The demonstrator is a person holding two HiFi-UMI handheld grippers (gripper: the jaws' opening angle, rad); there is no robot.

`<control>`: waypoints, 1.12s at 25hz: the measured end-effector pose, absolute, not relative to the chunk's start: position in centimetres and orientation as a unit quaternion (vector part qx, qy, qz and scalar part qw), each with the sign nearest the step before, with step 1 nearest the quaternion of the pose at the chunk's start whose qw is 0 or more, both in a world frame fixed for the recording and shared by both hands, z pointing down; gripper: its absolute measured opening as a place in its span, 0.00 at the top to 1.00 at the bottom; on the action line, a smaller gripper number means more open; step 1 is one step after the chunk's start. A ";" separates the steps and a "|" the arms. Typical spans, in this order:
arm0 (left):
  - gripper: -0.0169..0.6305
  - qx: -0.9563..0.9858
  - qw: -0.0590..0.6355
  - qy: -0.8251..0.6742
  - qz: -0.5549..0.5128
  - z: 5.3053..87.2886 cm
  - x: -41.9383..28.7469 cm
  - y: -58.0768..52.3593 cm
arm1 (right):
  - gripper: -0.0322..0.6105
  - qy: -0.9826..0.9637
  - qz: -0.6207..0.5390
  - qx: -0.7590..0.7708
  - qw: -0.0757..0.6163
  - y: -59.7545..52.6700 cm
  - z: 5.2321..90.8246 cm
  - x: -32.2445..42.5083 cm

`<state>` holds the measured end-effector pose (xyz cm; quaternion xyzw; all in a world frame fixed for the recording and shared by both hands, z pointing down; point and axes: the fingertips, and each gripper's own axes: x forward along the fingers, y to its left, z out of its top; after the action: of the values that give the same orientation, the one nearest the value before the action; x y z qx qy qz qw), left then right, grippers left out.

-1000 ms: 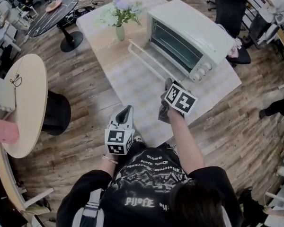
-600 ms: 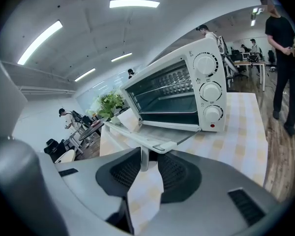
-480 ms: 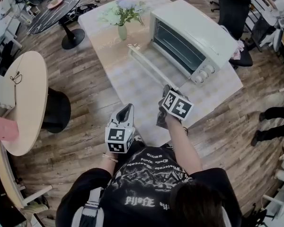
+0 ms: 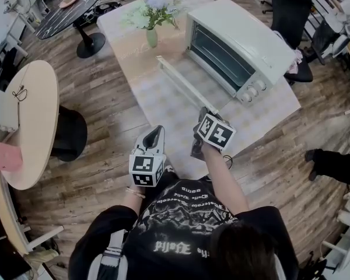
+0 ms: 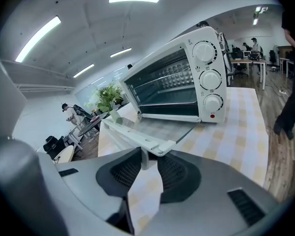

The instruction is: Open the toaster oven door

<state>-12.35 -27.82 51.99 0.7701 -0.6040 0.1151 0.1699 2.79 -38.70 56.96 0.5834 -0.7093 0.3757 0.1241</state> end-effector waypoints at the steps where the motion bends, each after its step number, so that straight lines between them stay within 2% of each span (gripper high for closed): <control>1: 0.94 0.770 0.170 -0.604 0.116 52.1 -12.3 -27.9 | 0.77 -0.709 0.376 0.583 0.125 -38.7 57.1 2.7; 28: 0.94 0.744 0.181 -0.630 0.132 53.0 -14.3 -27.6 | 0.77 -0.682 0.423 0.570 0.175 -37.0 63.6 1.4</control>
<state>-14.28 -27.62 53.05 0.7438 -0.6297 0.1320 0.1814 1.36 -37.03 63.65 0.5701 -0.6819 0.4232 0.1755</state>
